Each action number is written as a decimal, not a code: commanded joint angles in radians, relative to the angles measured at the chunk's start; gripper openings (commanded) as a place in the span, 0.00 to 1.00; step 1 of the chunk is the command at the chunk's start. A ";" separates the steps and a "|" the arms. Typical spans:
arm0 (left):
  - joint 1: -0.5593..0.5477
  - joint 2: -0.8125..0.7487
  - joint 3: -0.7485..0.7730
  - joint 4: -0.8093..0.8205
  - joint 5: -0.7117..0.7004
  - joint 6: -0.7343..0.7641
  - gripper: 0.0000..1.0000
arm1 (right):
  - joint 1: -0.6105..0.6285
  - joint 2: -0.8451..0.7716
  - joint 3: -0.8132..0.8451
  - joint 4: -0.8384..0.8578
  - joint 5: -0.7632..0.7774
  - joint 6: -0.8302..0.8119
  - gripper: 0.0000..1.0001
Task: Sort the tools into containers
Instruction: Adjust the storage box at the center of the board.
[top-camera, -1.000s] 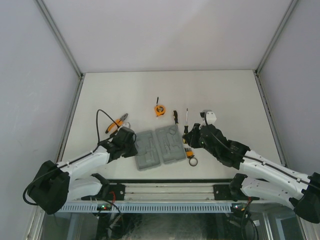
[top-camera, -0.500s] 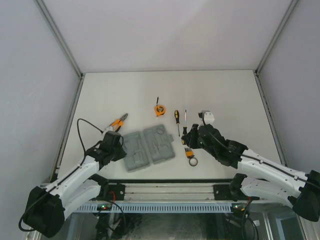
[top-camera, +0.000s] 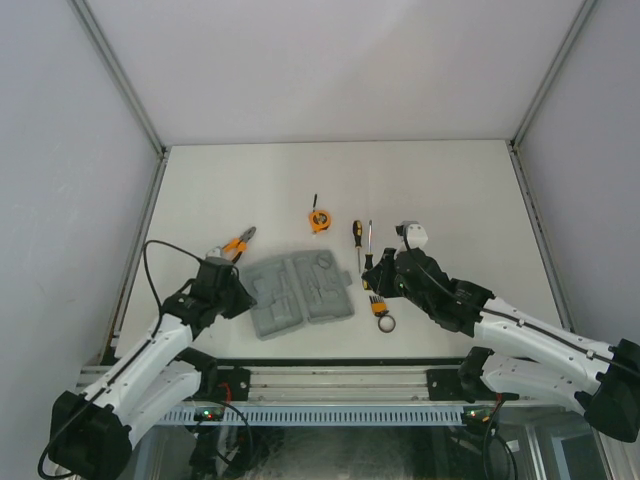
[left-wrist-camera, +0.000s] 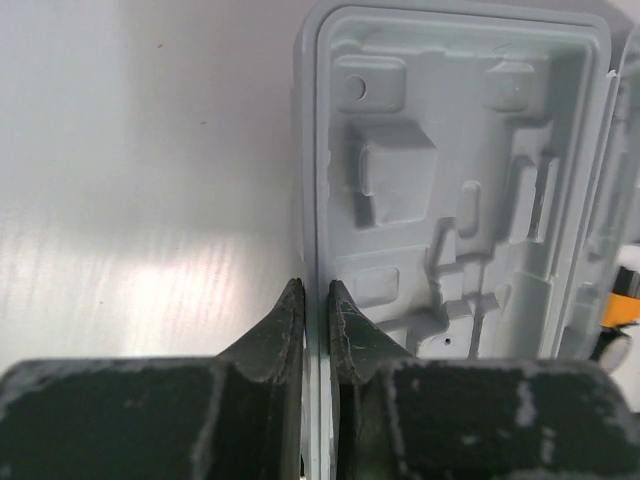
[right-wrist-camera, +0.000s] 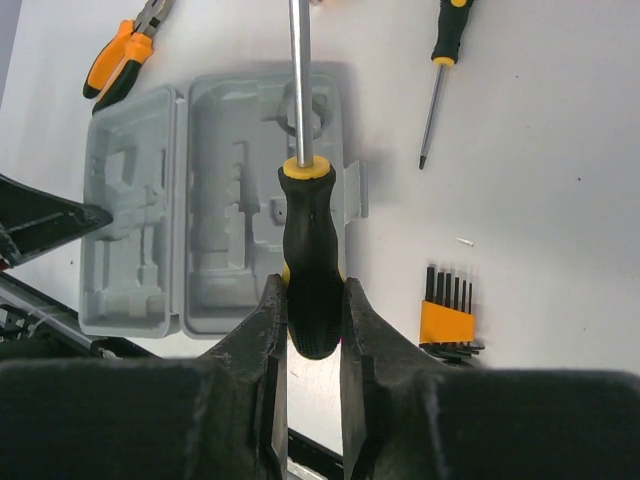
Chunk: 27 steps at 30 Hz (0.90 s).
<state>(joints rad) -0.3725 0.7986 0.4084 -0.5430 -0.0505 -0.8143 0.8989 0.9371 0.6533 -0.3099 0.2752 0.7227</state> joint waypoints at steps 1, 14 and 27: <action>0.007 0.006 0.168 0.005 0.068 -0.041 0.00 | 0.007 -0.026 0.010 0.034 0.011 0.022 0.00; 0.010 0.167 0.387 0.021 0.095 -0.079 0.00 | 0.014 -0.112 -0.019 -0.005 0.046 0.053 0.00; 0.019 0.099 0.267 -0.042 0.028 -0.004 0.00 | 0.014 -0.122 -0.033 -0.002 0.058 0.059 0.00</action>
<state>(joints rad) -0.3634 0.9581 0.7296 -0.6060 -0.0063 -0.8436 0.9066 0.8173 0.6155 -0.3492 0.3164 0.7677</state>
